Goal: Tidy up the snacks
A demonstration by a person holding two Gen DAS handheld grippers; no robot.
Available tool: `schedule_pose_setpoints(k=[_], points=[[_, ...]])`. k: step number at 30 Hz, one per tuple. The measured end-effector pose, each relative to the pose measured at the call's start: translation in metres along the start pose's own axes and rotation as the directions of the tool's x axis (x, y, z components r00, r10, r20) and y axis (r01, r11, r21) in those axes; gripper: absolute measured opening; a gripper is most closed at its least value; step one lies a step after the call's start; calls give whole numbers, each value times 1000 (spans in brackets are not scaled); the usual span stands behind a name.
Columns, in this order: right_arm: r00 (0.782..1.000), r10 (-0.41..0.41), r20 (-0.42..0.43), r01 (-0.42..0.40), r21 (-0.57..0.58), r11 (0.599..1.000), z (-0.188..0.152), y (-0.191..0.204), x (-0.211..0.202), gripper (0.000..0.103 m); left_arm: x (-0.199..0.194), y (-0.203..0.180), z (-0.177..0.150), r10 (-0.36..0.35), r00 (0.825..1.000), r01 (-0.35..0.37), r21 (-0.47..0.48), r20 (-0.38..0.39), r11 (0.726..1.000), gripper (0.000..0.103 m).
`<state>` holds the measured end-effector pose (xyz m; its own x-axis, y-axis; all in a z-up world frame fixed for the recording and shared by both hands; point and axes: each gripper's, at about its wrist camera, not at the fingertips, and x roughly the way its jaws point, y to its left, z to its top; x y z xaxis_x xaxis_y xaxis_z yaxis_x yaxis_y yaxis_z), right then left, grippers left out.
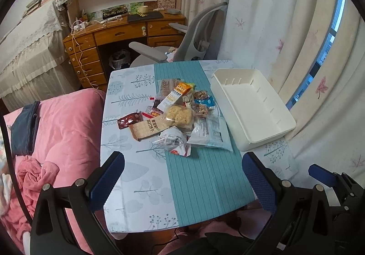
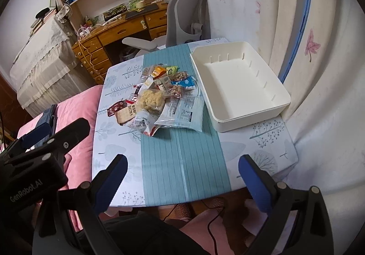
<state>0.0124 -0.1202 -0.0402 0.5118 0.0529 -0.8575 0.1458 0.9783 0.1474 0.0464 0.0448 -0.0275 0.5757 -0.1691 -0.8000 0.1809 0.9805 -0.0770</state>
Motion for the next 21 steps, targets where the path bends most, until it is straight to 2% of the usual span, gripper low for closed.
schedule_pose_setpoints(k=[9, 14, 21], points=[[999, 40, -37, -36, 103, 994, -6, 3, 16, 98, 7, 26, -1, -19, 999, 18, -19, -49, 1000, 103], [992, 103, -67, -89, 180, 980, -7, -3, 32, 98, 12, 43, -4, -27, 997, 23, -53, -73, 998, 102], [976, 205, -79, -173, 297, 939, -3, -15, 57, 98, 30, 60, 3, -15, 994, 7, -74, -112, 997, 103]])
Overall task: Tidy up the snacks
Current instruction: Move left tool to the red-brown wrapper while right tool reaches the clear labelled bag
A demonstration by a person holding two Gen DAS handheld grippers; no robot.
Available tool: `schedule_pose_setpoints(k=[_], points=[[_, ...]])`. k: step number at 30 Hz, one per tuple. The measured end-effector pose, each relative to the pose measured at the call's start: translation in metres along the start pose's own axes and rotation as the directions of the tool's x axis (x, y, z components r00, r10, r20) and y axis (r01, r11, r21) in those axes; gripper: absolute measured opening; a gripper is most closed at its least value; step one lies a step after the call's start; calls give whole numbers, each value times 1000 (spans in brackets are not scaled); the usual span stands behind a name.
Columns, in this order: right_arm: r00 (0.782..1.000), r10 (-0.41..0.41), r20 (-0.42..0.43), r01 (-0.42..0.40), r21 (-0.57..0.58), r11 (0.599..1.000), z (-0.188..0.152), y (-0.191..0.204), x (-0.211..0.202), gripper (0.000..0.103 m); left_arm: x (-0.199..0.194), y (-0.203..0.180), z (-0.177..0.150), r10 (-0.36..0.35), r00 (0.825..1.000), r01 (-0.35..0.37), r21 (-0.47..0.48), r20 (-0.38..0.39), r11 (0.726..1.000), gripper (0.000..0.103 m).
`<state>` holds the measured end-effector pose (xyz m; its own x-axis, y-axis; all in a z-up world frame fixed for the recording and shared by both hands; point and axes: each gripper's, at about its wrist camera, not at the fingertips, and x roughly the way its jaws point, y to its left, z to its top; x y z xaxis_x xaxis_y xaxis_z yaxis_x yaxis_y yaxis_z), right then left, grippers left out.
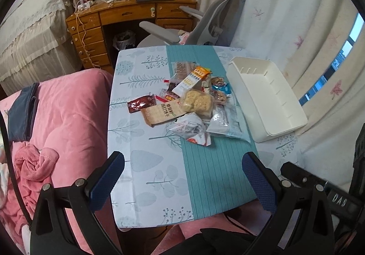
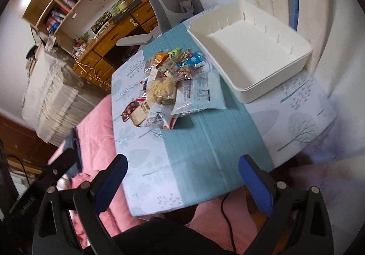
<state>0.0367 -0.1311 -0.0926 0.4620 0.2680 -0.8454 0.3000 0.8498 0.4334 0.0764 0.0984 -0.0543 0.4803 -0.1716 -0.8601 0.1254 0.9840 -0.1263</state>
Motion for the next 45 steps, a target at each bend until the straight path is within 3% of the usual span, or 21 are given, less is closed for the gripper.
schedule_pose_setpoints(k=[5, 11, 22, 35, 40, 45], points=[[993, 94, -66, -85, 135, 987, 15, -11, 31, 98, 23, 22, 16, 40, 998, -42, -34, -52, 999, 103], [981, 147, -126, -107, 281, 954, 33, -19, 75, 96, 65, 50, 42, 57, 993, -63, -57, -104, 996, 103], [957, 216, -193, -76, 551, 831, 58, -35, 151, 88, 161, 87, 95, 50, 971, -72, -89, -233, 993, 103], [953, 224, -204, -23, 688, 725, 63, -47, 205, 74, 255, 124, 122, 54, 945, -124, -202, -321, 972, 99], [954, 212, -211, -3, 702, 712, 62, -52, 217, 70, 286, 139, 122, 49, 930, -149, -252, -365, 956, 96], [958, 192, -212, 20, 719, 694, 62, -61, 224, 68, 305, 146, 123, 37, 926, -150, -278, -375, 949, 95]])
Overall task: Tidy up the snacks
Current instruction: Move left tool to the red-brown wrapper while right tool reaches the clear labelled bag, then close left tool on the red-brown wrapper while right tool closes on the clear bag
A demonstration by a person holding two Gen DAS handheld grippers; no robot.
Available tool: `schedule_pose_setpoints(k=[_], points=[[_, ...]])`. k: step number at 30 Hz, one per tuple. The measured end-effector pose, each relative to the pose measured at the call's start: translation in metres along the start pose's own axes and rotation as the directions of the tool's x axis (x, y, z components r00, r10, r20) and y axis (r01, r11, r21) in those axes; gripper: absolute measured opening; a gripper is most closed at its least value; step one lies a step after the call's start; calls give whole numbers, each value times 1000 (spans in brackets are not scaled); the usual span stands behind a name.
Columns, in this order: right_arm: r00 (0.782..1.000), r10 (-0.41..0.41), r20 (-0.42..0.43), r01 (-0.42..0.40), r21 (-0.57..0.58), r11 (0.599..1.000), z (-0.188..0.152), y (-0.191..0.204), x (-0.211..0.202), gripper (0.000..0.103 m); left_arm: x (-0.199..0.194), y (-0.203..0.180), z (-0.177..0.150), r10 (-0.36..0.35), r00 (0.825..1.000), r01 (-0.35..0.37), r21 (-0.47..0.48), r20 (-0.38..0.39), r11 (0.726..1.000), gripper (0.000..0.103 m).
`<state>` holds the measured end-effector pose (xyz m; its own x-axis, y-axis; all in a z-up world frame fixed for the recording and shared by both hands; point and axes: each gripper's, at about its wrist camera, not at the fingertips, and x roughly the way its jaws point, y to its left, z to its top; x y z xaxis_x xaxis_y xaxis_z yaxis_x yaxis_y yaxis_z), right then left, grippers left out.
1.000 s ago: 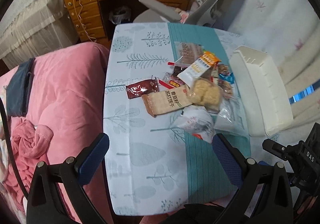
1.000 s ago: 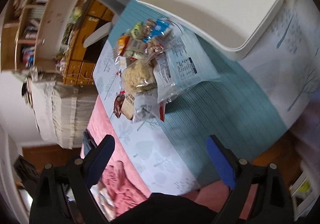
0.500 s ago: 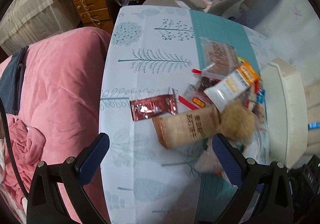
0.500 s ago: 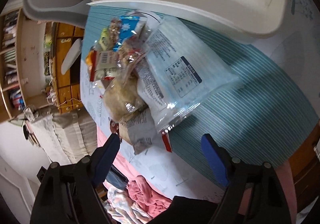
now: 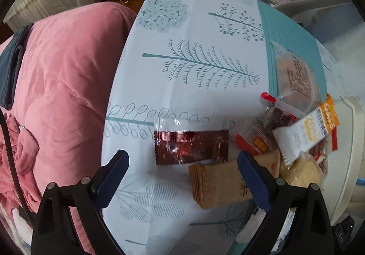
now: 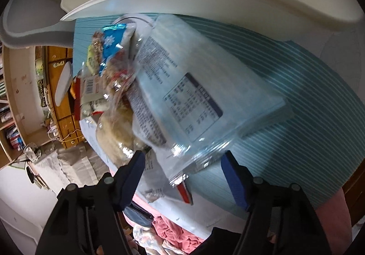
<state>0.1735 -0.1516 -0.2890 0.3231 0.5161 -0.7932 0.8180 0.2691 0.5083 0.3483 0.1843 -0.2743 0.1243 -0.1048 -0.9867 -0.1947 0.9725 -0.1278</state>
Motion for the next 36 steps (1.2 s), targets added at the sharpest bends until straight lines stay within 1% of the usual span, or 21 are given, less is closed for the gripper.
schedule_pose_setpoints(k=[3, 5, 8, 10, 11, 13, 18, 22, 26, 29, 31, 36], points=[[1000, -12, 3, 12, 9, 1000, 5, -6, 1, 65, 12, 1, 4, 6, 1000, -7, -15, -25, 1000, 91], [1000, -24, 11, 24, 5, 1000, 8, -5, 2, 65, 20, 4, 8, 13, 999, -14, -26, -32, 1000, 91], [1000, -18, 10, 18, -4, 1000, 10, -3, 3, 65, 27, 5, 11, 10, 999, -12, -30, -43, 999, 91], [1000, -22, 11, 22, -8, 1000, 12, -3, 4, 63, 30, 5, 13, 23, 999, -25, -29, -44, 999, 91], [1000, -22, 10, 22, -11, 1000, 12, -2, 5, 61, 33, 4, 13, 30, 998, -31, -29, -48, 999, 90], [1000, -19, 8, 19, -12, 1000, 14, -1, 6, 57, 36, 4, 14, 27, 998, -29, -32, -53, 999, 85], [1000, -24, 10, 24, -18, 1000, 16, 3, 8, 51, 40, 5, 16, 22, 998, -24, -33, -51, 999, 83], [1000, -23, 9, 24, -28, 999, 17, 5, 9, 44, 39, 3, 18, 21, 1000, -21, -6, -12, 1000, 72], [999, -34, 8, 34, -42, 999, 18, 10, 10, 38, 35, 0, 21, 16, 1000, -16, 10, 22, 1000, 64], [999, -42, 11, 42, -57, 997, 18, 13, 9, 35, 33, 2, 21, 12, 1000, -13, 8, 28, 1000, 60], [999, -44, 15, 45, -67, 997, 17, 17, 9, 33, 31, 2, 21, 4, 999, -4, 6, 36, 1000, 44], [998, -49, 32, 52, -98, 994, 15, 24, 6, 28, 29, 5, 19, -43, 999, 43, -18, 33, 999, 31]])
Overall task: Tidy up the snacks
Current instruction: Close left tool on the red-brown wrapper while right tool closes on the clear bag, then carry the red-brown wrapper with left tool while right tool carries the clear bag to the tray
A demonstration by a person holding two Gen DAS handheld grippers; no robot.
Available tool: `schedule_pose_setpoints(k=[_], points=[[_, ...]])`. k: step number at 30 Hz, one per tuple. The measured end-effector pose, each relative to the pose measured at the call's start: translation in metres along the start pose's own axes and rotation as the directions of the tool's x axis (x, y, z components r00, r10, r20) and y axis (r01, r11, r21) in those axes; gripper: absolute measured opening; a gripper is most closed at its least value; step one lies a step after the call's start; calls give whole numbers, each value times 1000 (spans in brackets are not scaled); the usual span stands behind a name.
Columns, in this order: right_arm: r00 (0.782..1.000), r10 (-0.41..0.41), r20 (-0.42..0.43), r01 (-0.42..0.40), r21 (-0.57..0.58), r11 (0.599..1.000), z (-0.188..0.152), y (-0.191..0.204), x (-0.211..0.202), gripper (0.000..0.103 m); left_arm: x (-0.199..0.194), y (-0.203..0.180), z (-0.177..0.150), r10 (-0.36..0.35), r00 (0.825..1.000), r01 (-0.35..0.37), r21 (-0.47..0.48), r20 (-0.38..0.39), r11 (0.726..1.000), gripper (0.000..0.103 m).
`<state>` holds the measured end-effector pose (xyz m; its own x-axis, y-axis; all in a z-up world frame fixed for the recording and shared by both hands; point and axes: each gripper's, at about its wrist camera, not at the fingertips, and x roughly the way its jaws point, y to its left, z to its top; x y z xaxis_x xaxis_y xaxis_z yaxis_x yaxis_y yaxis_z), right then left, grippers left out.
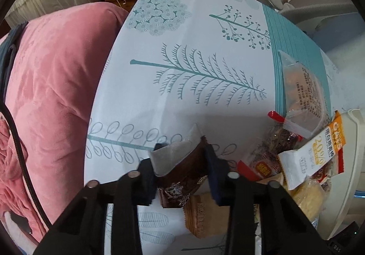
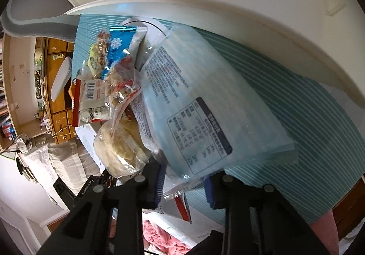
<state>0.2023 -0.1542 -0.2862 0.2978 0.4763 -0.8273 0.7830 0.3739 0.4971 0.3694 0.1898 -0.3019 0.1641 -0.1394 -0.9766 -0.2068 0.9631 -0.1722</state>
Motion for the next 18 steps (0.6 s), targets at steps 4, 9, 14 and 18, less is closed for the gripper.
schedule_pose_setpoints(k=[4, 9, 14, 18], points=[[1000, 2, 19, -2, -23, 1000, -2, 3, -6, 25, -5, 2, -5, -18, 1000, 18, -10, -1, 1000, 26], [998, 6, 55, -3, -60, 998, -7, 5, -19, 21, -23, 2, -14, -26, 999, 27, -14, 23, 1000, 25], [997, 20, 76, -13, -97, 995, -17, 4, -33, 19, -48, 5, -29, -45, 998, 46, -19, 45, 999, 25], [997, 18, 78, -9, -118, 993, -28, 0, -44, 19, -81, 4, -48, -61, 994, 64, -24, 89, 998, 25]])
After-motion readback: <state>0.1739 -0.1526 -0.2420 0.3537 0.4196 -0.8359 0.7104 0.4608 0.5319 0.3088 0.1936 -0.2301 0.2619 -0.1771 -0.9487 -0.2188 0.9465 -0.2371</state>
